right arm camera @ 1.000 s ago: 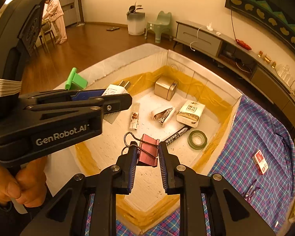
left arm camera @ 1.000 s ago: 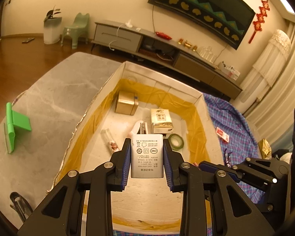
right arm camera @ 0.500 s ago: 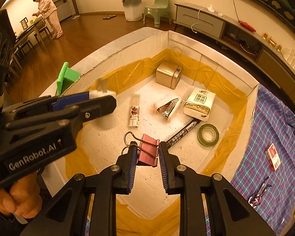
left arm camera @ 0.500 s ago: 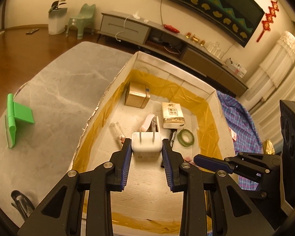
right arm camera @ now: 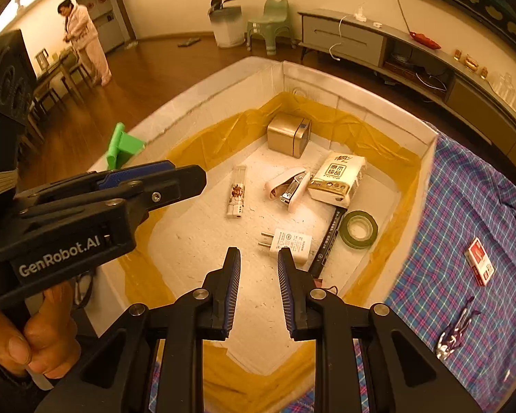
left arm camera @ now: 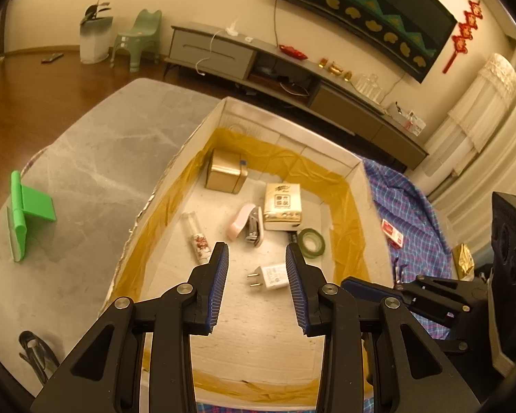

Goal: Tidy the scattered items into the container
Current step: 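Open the left gripper to drop the charger while the right drops the clip, then move both grippers to the staples box and purple figure on the cloth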

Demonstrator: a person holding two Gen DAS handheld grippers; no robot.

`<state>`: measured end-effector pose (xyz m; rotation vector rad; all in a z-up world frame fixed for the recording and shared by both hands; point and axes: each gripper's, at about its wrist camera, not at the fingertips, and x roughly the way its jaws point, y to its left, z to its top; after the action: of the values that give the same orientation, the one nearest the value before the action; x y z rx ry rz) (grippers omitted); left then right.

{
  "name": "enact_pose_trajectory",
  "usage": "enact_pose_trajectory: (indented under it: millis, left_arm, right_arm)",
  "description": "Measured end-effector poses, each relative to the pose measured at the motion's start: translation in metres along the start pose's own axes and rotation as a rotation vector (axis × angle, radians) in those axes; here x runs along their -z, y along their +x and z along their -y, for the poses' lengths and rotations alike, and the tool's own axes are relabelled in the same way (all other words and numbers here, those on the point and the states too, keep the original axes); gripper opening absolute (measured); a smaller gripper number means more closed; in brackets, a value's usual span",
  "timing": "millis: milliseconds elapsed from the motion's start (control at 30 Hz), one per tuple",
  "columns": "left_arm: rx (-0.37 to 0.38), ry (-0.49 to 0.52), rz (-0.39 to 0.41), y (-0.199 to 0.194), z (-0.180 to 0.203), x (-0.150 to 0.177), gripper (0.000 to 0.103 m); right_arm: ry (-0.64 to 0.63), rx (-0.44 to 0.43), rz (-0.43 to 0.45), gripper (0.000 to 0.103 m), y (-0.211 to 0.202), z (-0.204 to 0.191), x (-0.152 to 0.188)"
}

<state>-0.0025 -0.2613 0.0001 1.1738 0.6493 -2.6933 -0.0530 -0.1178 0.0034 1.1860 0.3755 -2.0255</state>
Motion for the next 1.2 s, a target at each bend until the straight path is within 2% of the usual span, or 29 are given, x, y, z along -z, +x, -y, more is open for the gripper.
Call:
enact_pose_trajectory:
  millis: [333, 700, 967, 1200]
  left_arm:
    - [-0.060, 0.112, 0.065, -0.019, 0.041, 0.007, 0.037]
    - [-0.049, 0.209, 0.132, -0.038, 0.090, 0.015, 0.038]
    - [0.011, 0.275, 0.165, -0.038, 0.134, 0.020, 0.038]
    - [0.076, 0.345, 0.129, -0.019, 0.180, 0.030, 0.038]
  right_arm:
    - [0.060, -0.079, 0.149, 0.033, -0.054, 0.026, 0.022]
    - [0.081, -0.117, 0.238, 0.033, -0.089, 0.057, 0.051]
    - [0.141, -0.107, 0.295, 0.033, -0.116, 0.101, 0.069]
    - [0.257, -0.074, 0.331, 0.033, -0.127, 0.162, 0.087]
